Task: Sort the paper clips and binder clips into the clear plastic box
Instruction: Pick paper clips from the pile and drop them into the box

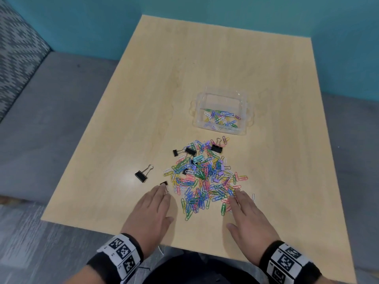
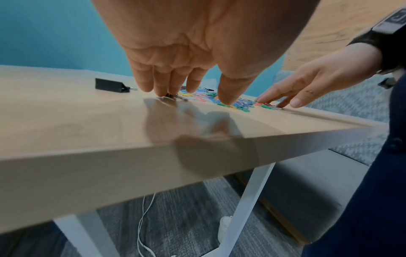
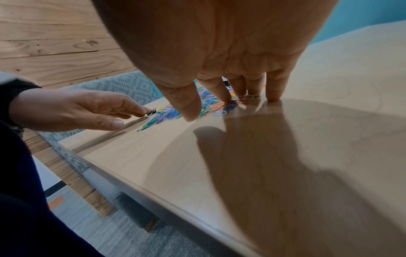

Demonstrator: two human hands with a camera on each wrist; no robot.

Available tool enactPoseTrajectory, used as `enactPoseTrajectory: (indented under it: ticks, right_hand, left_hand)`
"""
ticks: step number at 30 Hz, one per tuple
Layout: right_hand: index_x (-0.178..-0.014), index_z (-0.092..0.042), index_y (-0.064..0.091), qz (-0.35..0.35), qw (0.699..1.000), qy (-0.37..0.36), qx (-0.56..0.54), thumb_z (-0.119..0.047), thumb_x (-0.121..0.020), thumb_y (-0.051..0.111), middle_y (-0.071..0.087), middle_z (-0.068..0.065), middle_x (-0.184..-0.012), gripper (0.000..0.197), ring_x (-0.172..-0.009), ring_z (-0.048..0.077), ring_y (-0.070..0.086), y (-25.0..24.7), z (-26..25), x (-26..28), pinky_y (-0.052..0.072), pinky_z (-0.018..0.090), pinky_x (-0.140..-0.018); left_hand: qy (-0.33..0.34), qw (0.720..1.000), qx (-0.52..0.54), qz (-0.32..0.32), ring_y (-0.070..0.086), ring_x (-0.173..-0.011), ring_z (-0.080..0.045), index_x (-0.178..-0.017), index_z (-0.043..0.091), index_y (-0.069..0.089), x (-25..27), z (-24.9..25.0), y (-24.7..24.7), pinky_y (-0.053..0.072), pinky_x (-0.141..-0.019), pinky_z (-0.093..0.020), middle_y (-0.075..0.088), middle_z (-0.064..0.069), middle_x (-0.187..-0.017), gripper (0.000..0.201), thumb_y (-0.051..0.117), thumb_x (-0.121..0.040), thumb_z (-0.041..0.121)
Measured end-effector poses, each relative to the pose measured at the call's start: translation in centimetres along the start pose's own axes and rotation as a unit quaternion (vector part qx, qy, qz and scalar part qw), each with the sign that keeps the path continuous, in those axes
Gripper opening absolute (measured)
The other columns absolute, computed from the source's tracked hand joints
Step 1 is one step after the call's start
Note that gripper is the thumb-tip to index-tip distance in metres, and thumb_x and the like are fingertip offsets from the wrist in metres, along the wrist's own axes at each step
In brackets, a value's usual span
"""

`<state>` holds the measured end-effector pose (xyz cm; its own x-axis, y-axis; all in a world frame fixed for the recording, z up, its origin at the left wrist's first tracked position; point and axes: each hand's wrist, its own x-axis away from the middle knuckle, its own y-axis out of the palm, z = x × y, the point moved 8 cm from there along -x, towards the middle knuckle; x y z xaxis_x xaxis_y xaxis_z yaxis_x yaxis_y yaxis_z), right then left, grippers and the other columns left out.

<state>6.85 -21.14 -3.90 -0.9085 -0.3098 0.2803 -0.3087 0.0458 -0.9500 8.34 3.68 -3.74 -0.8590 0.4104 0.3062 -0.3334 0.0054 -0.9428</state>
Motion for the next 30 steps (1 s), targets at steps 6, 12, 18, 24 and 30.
enactPoseTrajectory:
  ticks: [6, 12, 18, 24, 30]
  right_hand:
    - [-0.139, -0.005, 0.041, -0.003, 1.0, 0.006, -0.002, -0.036, -0.079, 0.06, 0.037, 0.016, -0.148, 0.07, -0.137, 0.031, 0.034, 0.1, 0.1, 0.1, 0.017, 0.036, -0.109]
    - [-0.136, -0.004, 0.044, 0.013, 1.0, 0.017, -0.008, -0.033, -0.075, 0.066, 0.04, 0.018, -0.145, 0.071, -0.134, 0.034, 0.039, -0.5, 0.0, -0.4, 0.035, 0.04, -0.109]
    - [-0.14, -0.005, 0.04, 0.001, 1.0, -0.001, -0.03, -0.034, -0.079, 0.062, 0.037, 0.017, -0.147, 0.071, -0.137, 0.033, 0.034, -0.7, -1.3, -0.8, 0.034, 0.042, -0.109]
    - [-0.142, -0.002, 0.033, 0.042, 0.997, 0.026, -0.063, -0.033, -0.089, 0.057, 0.034, 0.021, -0.148, 0.066, -0.14, 0.034, 0.026, -2.4, 1.6, -2.9, 0.023, 0.042, -0.114]
    - [-0.145, -0.001, 0.026, -0.015, 0.998, 0.028, -0.051, -0.035, -0.09, 0.049, 0.021, 0.02, -0.154, 0.069, -0.145, 0.032, 0.012, -1.0, 0.8, -1.9, 0.015, 0.039, -0.117]
  left_hand:
    - [-0.052, 0.998, 0.012, 0.034, 0.041, -0.13, -0.04, -0.131, -0.003, 0.047, -0.6, -1.9, -1.7, 0.031, -0.106, -0.046, 0.043, -0.025, -0.141, 0.064, 0.04, -0.085, 0.041]
    - [-0.038, 0.998, 0.038, 0.018, 0.027, -0.14, -0.035, -0.142, -0.002, 0.033, -5.8, 1.2, -2.5, 0.022, -0.116, -0.041, 0.029, -0.023, -0.15, 0.077, 0.022, -0.088, 0.052]
    - [-0.04, 0.997, 0.031, -0.057, 0.009, -0.145, -0.032, -0.149, 0.003, 0.018, -4.8, 2.9, -0.7, 0.019, -0.116, -0.043, 0.014, -0.02, -0.156, 0.082, 0.006, -0.088, 0.058]
    - [-0.028, 0.999, 0.03, -0.027, 0.005, -0.146, -0.03, -0.149, 0.002, 0.013, -5.1, 2.6, -1.5, 0.018, -0.117, -0.043, 0.006, -0.015, -0.158, 0.082, 0.005, -0.089, 0.057]
    - [-0.025, 0.998, -0.004, -0.061, 0.002, -0.146, -0.03, -0.149, 0.004, 0.012, -5.4, 1.5, -0.5, 0.015, -0.117, -0.042, 0.005, -0.017, -0.158, 0.083, -0.001, -0.087, 0.057]
